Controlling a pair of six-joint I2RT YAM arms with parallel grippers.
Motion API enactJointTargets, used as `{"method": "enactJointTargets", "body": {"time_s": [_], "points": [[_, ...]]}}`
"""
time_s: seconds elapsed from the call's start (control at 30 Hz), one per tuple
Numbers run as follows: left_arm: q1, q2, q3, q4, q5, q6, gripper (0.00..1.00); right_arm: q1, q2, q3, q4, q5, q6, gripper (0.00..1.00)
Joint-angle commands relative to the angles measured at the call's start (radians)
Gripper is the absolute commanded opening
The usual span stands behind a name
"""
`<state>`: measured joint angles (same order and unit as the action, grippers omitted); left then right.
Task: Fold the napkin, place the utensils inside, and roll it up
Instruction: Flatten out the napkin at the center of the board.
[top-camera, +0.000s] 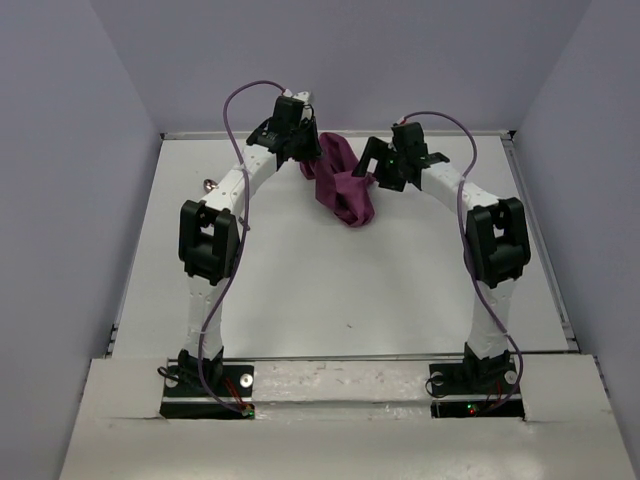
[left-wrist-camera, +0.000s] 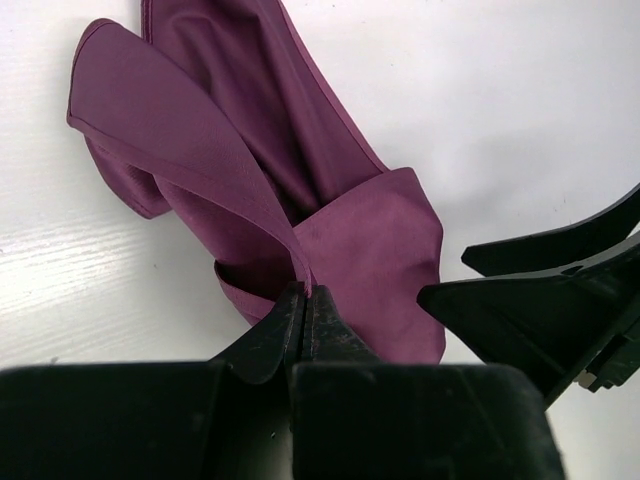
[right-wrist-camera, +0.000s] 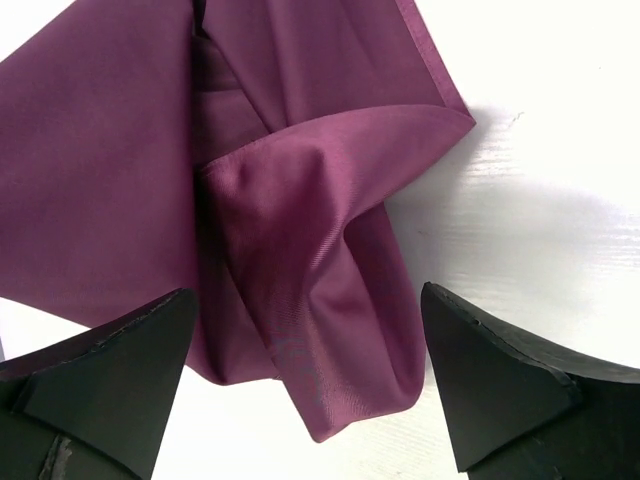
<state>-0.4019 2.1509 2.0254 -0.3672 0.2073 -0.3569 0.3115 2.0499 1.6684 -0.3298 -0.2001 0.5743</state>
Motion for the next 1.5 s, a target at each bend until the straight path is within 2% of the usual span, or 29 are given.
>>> {"method": "enactJointTargets", "body": {"time_s": [0.0,0.07,0.1,0.17,0.27,0.3,0.37,0.4,0.63,0.77,0.93,1.0,1.17,1.23,1.3,1.33,1.37,1.4,1.43,1.47], "points": [[0.003,-0.085,-0.008,0.010,0.023,-0.004,0.00,0.032,-0.022,-0.002,0.025,0.036,0.012,0.99],[0.003,-0.086,-0.008,0.008,0.024,-0.002,0.00,0.041,-0.010,-0.002,0.025,0.042,0.010,0.95],[0.003,-0.089,-0.010,0.010,0.024,-0.001,0.00,0.041,0.001,-0.002,0.025,0.044,0.009,0.85],[0.005,-0.091,-0.010,0.008,0.026,-0.001,0.00,0.050,0.013,-0.002,0.025,0.050,0.007,0.78],[0.003,-0.097,-0.013,0.007,0.027,0.001,0.00,0.051,0.033,0.010,0.023,0.036,-0.002,0.46],[0.003,-0.098,-0.016,0.008,0.029,0.003,0.00,0.051,0.035,0.023,0.021,0.034,-0.005,0.19],[0.003,-0.106,-0.016,0.005,0.024,0.004,0.00,0.051,0.026,0.045,0.006,0.051,-0.011,0.03],[0.005,-0.111,-0.005,-0.007,0.017,0.001,0.00,0.051,0.021,0.078,-0.009,0.066,-0.030,0.01],[0.017,-0.220,0.082,-0.013,-0.003,0.024,0.00,0.003,-0.131,0.186,-0.063,0.119,-0.091,0.01],[0.043,-0.292,0.136,-0.007,-0.025,0.018,0.00,-0.009,-0.246,0.215,-0.063,0.227,-0.114,0.01],[0.093,-0.462,0.059,0.143,0.030,-0.045,0.00,-0.040,-0.390,0.156,-0.049,0.414,-0.137,0.01],[0.106,-0.503,0.038,0.175,0.053,-0.059,0.00,-0.067,-0.418,0.114,-0.028,0.441,-0.133,0.01],[0.095,-0.453,-0.019,0.209,0.181,-0.134,0.00,-0.117,-0.432,0.013,-0.008,0.511,-0.117,0.01],[0.066,-0.427,-0.150,0.278,0.196,-0.161,0.00,-0.117,-0.438,-0.060,0.006,0.569,-0.125,0.01],[0.066,-0.407,-0.189,0.292,0.205,-0.177,0.00,-0.117,-0.451,-0.129,0.009,0.608,-0.123,0.01],[0.064,-0.398,-0.255,0.300,0.195,-0.182,0.00,-0.117,-0.462,-0.171,0.012,0.623,-0.123,0.03],[0.064,-0.392,-0.290,0.300,0.181,-0.194,0.00,-0.117,-0.477,-0.215,0.015,0.640,-0.120,0.11],[0.066,-0.379,-0.362,0.303,0.158,-0.197,0.01,-0.117,-0.508,-0.304,0.017,0.643,-0.117,0.30],[0.066,-0.370,-0.391,0.294,0.159,-0.198,0.01,-0.117,-0.529,-0.350,0.020,0.643,-0.111,0.33],[0.067,-0.343,-0.408,0.271,0.150,-0.200,0.29,-0.117,-0.552,-0.439,0.028,0.645,-0.106,0.41]]}}
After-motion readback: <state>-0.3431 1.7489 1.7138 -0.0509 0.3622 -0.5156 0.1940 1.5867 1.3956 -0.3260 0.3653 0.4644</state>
